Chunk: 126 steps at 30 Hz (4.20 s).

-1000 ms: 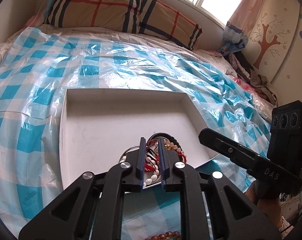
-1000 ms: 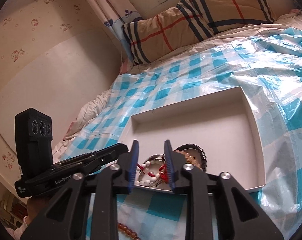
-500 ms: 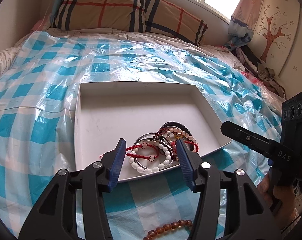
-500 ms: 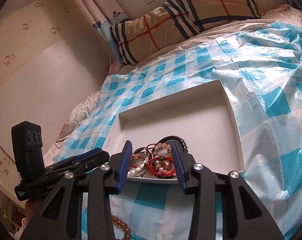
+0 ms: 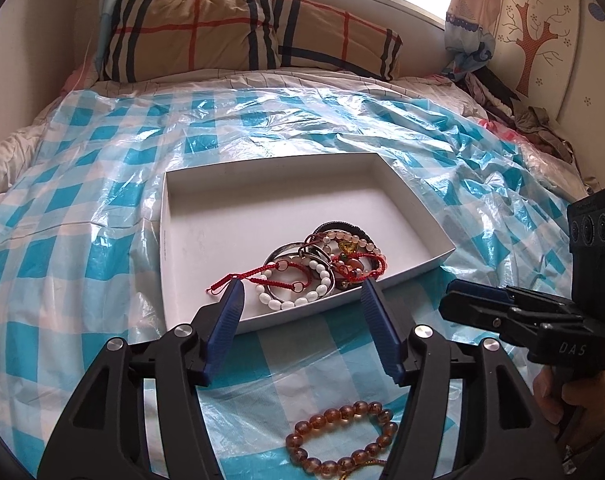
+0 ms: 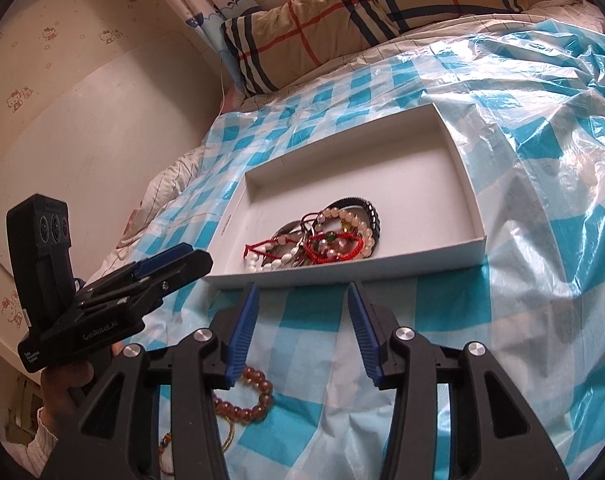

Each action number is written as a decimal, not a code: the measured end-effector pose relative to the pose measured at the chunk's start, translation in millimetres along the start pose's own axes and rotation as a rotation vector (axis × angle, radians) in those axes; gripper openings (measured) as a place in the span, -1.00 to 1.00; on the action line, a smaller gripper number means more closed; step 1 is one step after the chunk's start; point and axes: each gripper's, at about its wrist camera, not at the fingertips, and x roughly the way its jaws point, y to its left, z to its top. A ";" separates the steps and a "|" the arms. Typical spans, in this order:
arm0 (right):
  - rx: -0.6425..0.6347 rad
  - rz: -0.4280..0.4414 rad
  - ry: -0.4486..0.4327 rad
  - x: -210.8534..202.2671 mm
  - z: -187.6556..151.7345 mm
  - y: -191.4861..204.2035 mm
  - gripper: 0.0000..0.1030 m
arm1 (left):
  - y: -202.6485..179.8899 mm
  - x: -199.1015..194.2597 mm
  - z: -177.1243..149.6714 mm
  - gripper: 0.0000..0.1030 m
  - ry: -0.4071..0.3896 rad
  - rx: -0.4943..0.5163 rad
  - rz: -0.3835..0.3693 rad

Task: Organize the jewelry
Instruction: 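Move both grippers back to the amber bead and gold cord bracelets, then grasp the amber bead bracelet with the left gripper while the right gripper grasps the gold cord bracelet, then lift both bracelets off the bed with both grippers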

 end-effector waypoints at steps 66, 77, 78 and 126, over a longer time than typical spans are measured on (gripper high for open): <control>-0.317 -0.235 0.294 -18.6 -91.9 39.5 -0.20 | 11.4 -32.9 -91.3 -0.28 0.180 0.100 0.056; -0.382 -0.245 0.281 -15.2 -99.5 42.9 -0.37 | -44.9 9.2 -97.5 -0.47 0.239 0.255 0.018; -0.399 -0.249 0.278 -15.0 -102.2 45.0 -0.49 | -51.1 8.6 -101.6 -0.69 0.235 0.278 0.021; 0.014 0.206 -0.095 -170.8 -81.7 70.2 -0.82 | -70.8 -212.3 -84.8 -0.80 -0.115 0.008 -0.077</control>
